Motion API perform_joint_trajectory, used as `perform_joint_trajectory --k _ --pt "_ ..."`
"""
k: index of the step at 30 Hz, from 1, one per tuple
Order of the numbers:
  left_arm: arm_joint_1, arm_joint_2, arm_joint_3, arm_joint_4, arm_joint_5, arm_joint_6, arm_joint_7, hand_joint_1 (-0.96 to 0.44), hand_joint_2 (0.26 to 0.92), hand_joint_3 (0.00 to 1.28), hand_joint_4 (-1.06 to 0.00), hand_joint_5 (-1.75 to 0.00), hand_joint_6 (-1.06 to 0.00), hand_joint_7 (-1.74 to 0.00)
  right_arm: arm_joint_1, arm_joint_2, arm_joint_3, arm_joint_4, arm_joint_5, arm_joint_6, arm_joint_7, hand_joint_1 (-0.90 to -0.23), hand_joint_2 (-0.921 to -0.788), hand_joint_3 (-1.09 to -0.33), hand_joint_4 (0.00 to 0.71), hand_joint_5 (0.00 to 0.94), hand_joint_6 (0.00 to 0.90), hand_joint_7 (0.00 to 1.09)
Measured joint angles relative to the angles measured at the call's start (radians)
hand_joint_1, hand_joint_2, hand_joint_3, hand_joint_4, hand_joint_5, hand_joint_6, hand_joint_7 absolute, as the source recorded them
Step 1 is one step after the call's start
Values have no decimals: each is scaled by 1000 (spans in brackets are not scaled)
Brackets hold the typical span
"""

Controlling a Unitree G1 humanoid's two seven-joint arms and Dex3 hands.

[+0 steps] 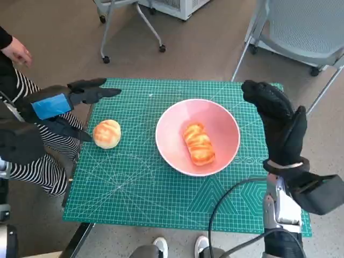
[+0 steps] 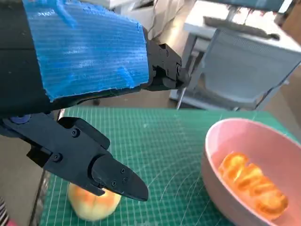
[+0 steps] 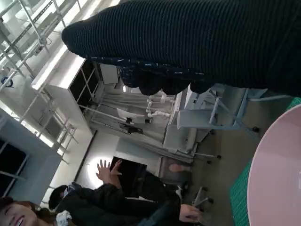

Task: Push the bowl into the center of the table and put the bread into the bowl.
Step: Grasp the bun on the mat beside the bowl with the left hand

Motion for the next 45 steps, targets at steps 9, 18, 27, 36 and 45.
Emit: perform_joint_trajectory --k 9,18,27,36,45 --pt "-2 -34 -69 66 80 29 19 -298 769 0 -90 -1 -238 -75 -2 0 2 0 4 5 13 -681 -921 -739 201 0 74 570" --pt "-29 -72 -136 145 165 55 57 -162 766 1 -89 0 -247 -43 -1 -10 -1 -4 6 6 20 -681 -921 -737 202 1 71 577" --pt "-105 -130 -218 334 272 57 138 -98 774 4 -119 -9 -264 -22 3 -20 -2 -18 6 11 20 -677 -921 -736 203 1 71 581" --pt "-156 -184 -273 499 332 28 225 -72 782 5 -212 -14 -323 -21 15 -24 -4 -30 5 21 18 -674 -921 -735 207 3 71 582" --pt "-205 -208 -339 586 416 28 358 16 845 12 -477 -18 -541 -46 19 -24 -4 -46 -2 28 7 -677 -921 -736 211 4 72 583"
